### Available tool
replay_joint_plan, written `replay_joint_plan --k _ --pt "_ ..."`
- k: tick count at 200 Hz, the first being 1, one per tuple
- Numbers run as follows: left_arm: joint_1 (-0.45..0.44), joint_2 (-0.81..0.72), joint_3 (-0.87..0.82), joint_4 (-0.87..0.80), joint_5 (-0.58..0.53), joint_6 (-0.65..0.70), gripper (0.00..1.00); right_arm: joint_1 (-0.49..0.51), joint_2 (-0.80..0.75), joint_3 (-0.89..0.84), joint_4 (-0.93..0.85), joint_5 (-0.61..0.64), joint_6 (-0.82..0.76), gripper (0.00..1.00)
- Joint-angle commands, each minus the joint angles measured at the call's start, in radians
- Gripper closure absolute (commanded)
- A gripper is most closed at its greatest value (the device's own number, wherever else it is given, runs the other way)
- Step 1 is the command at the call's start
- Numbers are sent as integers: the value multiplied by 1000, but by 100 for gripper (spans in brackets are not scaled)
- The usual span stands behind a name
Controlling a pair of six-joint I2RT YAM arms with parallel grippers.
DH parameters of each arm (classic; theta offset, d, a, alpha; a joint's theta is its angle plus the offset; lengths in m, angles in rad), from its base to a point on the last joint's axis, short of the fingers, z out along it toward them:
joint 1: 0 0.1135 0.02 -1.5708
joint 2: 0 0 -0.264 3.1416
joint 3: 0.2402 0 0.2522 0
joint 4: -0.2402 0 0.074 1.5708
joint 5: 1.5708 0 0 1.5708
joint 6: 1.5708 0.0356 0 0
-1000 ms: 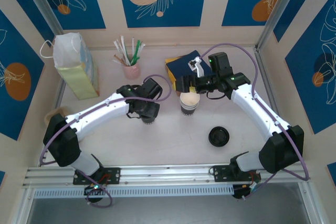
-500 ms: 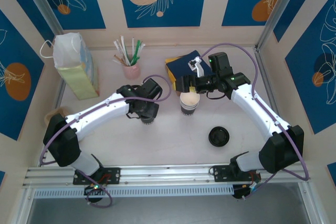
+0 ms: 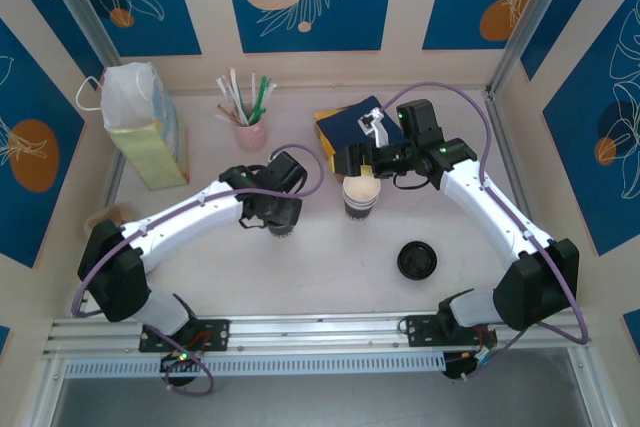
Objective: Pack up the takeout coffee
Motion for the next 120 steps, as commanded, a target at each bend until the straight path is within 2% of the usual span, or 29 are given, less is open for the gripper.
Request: replay_joint_plan --k 1,52,120 --pt "-10 7 -36 -50 26 -13 30 8 -13 -7 -3 -8 7 1" --pt "-9 -1 -31 -52 14 -3 29 11 -13 -5 -2 -6 8 1" --pt "-10 -33 -89 -15 52 -35 30 12 -10 -2 -5 -7 4 1"
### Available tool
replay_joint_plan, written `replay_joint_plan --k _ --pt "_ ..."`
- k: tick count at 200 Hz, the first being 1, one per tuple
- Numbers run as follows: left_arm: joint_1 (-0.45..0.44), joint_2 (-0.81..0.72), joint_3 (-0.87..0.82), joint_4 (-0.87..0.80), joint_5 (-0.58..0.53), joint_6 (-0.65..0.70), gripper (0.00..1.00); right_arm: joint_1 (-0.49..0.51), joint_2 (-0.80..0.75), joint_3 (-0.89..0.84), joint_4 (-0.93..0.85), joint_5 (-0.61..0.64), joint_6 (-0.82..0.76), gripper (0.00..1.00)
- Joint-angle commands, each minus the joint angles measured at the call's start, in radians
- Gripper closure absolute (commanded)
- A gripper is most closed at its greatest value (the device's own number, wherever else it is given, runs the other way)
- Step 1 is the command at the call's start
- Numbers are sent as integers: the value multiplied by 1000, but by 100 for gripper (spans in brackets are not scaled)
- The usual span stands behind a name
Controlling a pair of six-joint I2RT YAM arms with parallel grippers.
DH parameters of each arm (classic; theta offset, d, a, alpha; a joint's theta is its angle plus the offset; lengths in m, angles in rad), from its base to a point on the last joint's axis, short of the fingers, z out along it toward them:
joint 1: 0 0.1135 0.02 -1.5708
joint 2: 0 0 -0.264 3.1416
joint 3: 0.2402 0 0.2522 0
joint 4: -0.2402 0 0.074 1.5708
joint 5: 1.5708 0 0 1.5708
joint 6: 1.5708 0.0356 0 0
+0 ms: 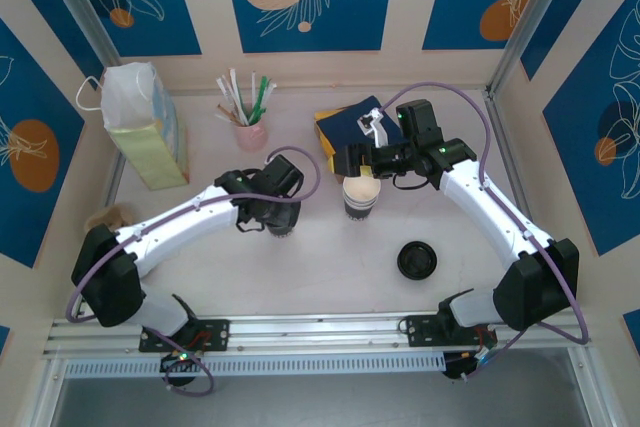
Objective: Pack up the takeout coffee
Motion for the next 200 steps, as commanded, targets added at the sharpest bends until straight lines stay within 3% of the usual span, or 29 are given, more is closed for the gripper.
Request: replay_joint_plan --k 1,147,200 --pt "-10 8 -38 -59 51 -27 29 7 -10 -2 -5 -7 4 1" --pt "-10 17 55 -107 26 5 29 7 4 2 1 -10 4 1" --pt "-10 20 68 -114 19 3 24 8 6 2 1 -12 1 1"
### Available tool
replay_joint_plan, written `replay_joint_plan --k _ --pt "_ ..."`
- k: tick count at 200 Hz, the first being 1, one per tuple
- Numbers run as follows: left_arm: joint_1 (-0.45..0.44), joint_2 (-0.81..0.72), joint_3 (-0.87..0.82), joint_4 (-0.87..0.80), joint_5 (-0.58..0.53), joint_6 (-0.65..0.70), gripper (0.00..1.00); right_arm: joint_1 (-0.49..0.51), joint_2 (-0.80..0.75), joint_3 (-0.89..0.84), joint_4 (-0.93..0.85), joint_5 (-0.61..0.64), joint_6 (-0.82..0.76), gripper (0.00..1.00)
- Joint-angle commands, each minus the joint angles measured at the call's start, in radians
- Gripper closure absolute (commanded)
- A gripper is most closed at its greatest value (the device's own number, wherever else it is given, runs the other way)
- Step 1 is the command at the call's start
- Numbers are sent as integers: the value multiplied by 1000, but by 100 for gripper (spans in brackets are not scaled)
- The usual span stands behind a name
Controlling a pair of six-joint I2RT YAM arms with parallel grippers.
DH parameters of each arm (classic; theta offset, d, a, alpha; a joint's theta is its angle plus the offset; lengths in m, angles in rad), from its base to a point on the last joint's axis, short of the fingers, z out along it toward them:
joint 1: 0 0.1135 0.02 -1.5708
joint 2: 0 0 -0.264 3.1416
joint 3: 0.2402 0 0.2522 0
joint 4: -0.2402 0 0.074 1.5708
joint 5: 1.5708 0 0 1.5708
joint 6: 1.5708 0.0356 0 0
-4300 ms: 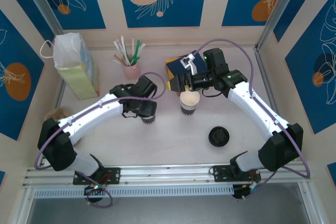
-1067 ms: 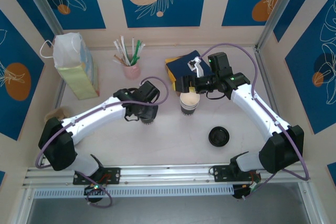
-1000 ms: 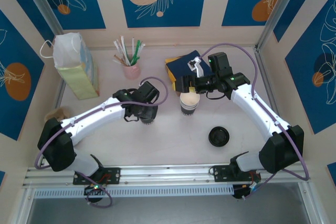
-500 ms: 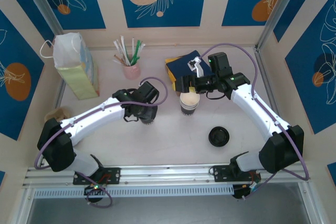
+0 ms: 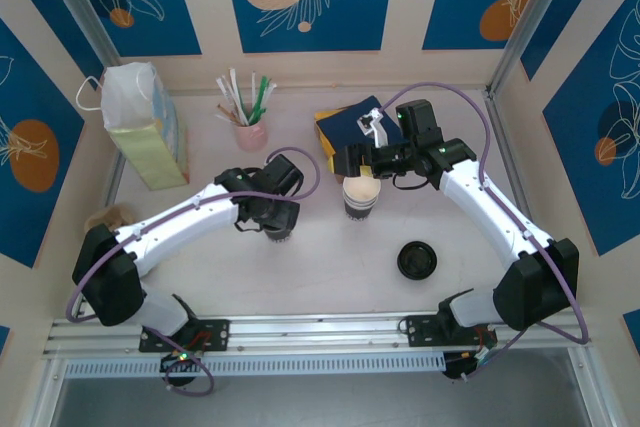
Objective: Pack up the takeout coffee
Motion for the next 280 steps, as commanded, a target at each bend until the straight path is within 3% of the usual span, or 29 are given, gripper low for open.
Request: replay_joint_plan --k 1,132,184,280 --pt "-10 11 36 -39 7 3 24 6 5 2 1 -12 2 1" --pt "-5 -35 109 -70 -4 -17 16 22 24 29 -11 3 5 0" --pt "42 -103 94 -60 35 -52 18 83 76 65 -23 24 29 23" --pt "270 -267 -146 68 286 -101 32 261 238 198 -78 138 61 46"
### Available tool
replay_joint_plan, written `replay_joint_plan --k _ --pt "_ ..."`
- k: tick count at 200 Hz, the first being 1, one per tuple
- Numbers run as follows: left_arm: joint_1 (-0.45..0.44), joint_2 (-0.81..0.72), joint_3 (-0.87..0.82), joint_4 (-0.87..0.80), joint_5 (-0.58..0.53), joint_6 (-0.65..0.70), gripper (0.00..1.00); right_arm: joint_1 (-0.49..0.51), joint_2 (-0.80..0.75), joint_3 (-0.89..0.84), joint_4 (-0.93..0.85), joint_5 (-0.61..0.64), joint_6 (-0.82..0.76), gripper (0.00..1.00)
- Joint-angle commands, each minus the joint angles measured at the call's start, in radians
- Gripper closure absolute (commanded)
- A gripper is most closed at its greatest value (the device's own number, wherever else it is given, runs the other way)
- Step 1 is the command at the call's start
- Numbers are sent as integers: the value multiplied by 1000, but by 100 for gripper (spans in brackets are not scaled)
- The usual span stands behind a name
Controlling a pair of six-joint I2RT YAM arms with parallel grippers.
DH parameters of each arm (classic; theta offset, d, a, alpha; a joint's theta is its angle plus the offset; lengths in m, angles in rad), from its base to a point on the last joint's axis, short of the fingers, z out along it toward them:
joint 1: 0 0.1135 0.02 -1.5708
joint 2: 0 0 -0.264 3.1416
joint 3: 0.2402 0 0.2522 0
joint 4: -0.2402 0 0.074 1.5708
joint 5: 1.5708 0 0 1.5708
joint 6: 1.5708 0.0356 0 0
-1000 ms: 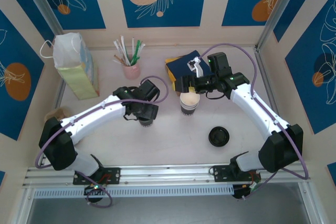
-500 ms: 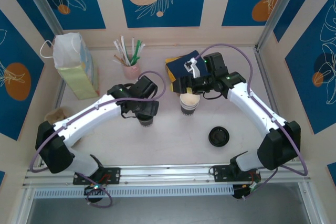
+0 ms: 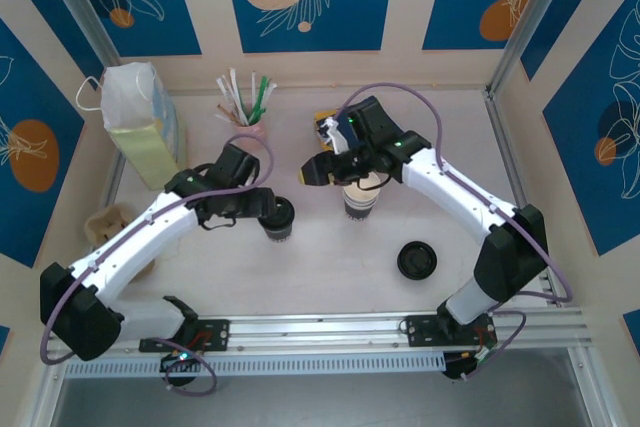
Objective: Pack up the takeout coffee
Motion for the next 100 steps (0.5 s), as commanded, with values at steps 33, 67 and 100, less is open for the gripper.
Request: replay_joint_plan --k 33,67,100 --pt "108 -64 -99 90 190 -19 35 91 89 64 -50 75 27 48" --pt "149 -68 -135 127 263 -13 37 121 128 64 -60 116 48 48" --pt "170 -59 -149 143 295 -5 40 137 162 69 -80 140 55 51"
